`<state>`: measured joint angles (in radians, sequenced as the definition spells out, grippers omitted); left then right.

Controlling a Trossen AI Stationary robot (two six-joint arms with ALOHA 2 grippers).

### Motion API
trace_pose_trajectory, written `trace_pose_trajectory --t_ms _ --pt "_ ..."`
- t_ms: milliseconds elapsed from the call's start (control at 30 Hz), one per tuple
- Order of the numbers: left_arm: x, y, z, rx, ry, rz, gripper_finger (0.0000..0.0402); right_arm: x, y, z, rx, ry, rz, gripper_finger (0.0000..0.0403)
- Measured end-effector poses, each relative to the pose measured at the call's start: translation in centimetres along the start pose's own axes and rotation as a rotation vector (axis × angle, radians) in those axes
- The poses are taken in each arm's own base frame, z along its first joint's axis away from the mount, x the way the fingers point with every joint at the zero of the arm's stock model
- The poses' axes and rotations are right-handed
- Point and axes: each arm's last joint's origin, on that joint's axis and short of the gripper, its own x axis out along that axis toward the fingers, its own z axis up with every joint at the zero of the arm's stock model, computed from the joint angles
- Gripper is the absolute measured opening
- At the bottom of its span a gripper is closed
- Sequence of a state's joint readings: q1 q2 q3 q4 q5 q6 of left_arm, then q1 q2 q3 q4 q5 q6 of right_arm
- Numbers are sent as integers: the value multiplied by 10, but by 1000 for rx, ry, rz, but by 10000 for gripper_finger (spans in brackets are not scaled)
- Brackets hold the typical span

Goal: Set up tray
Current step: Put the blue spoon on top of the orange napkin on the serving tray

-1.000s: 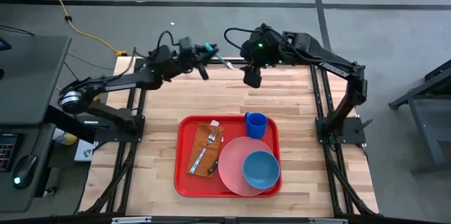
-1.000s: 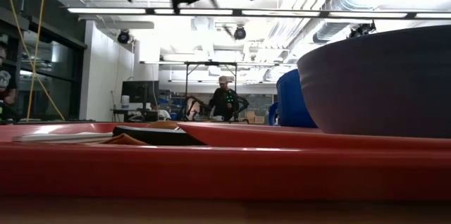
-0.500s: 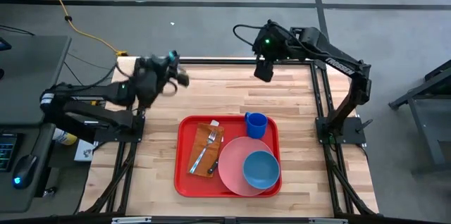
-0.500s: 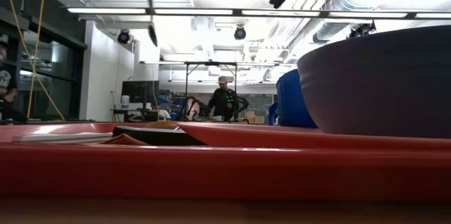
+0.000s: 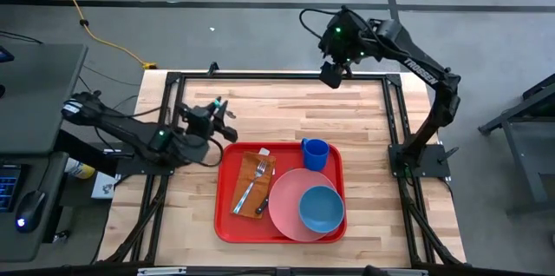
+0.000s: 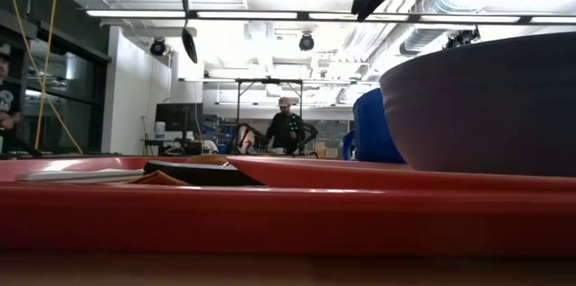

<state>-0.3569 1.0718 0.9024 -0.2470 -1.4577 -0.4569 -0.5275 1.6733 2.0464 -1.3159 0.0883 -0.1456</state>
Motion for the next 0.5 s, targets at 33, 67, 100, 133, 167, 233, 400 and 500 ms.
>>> trace_pose_trajectory --t_ms 33,67,100,133,167,233,400,500 --pt "-1 -4 -3 -7 2 -8 89 0 -1 0 -4 -1 8 240" --pt "-2 -7 -6 -16 4 -13 89 0 -2 0 -7 -1 10 240" --pt "-3 -10 -10 -25 7 -19 89 0 -3 0 -8 -2 15 240" --pt "-4 -12 -13 -27 13 -27 89 0 -3 0 -10 -2 19 240" --pt "-5 -15 -17 -32 19 -35 89 0 -3 0 -12 -4 28 240" --pt "-6 -18 -25 -46 28 -40 89 0 -3 -1 -19 -3 37 240" --pt "-6 -20 -42 -112 52 -34 89 0 -3 -2 -25 4 46 240" --pt "-6 -20 -51 -111 106 -55 89 0 -3 -2 -24 4 64 240"
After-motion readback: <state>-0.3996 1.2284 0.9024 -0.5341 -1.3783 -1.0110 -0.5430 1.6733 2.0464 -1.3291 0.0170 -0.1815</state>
